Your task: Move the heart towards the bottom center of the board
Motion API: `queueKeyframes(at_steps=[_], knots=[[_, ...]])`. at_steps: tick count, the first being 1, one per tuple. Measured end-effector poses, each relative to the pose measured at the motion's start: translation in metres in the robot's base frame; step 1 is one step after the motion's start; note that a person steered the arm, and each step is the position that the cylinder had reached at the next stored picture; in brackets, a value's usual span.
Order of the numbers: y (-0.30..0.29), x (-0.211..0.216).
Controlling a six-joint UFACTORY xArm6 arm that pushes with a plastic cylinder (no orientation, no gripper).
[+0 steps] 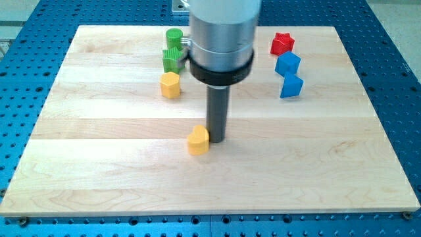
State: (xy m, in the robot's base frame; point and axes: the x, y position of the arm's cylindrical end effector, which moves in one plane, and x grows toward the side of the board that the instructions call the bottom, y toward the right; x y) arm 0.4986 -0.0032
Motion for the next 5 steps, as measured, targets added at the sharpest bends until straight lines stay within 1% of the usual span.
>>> queueKeyframes(at_steps=[1,2,3,4,5], knots=[[-0.012,0.000],[-0.033,-0.015],[-0.059,0.016],[0.005,0.035],[-0.009,0.025]])
